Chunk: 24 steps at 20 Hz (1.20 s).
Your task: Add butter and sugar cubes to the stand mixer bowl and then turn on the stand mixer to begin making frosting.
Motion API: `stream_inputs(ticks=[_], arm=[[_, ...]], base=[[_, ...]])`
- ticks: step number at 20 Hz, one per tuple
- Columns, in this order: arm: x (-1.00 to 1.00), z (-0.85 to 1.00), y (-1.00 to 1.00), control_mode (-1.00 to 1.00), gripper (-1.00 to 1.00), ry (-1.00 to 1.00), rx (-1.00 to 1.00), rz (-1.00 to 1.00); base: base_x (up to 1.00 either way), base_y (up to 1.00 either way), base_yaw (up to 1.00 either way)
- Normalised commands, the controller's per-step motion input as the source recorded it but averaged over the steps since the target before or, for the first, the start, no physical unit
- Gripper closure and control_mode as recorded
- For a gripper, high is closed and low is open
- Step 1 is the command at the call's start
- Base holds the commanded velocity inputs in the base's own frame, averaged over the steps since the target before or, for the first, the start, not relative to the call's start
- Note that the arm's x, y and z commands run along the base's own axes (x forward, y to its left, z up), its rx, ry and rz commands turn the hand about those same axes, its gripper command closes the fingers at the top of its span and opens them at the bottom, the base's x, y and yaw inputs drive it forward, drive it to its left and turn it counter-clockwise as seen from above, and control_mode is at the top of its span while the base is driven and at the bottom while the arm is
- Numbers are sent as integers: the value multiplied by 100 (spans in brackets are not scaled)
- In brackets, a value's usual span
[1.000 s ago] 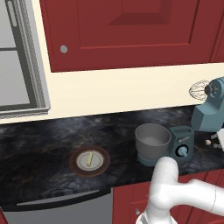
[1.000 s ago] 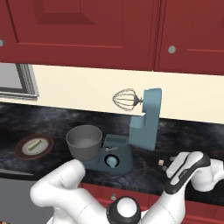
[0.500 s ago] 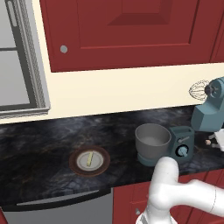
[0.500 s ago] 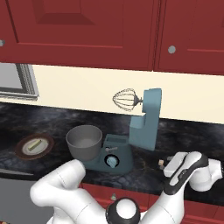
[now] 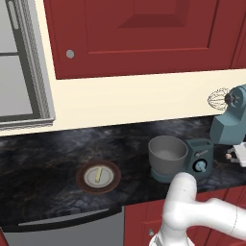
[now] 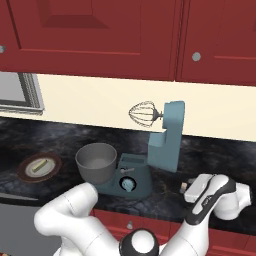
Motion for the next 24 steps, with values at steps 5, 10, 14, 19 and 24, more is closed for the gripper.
stream_inputs(ticks=[5,10,14,19,24], arm=[[0,-14,19,-100,-100,0,1,0],[0,-17,15,-100,-100,0,1,0],[0,-21,14,-100,100,0,1,0],[-2,-20,1,-100,100,2,0,0],[-31,-11,-6,-100,100,0,0,0]], base=[[0,0,0],[0,0,0],[0,0,0],[0,0,0],[0,0,0]])
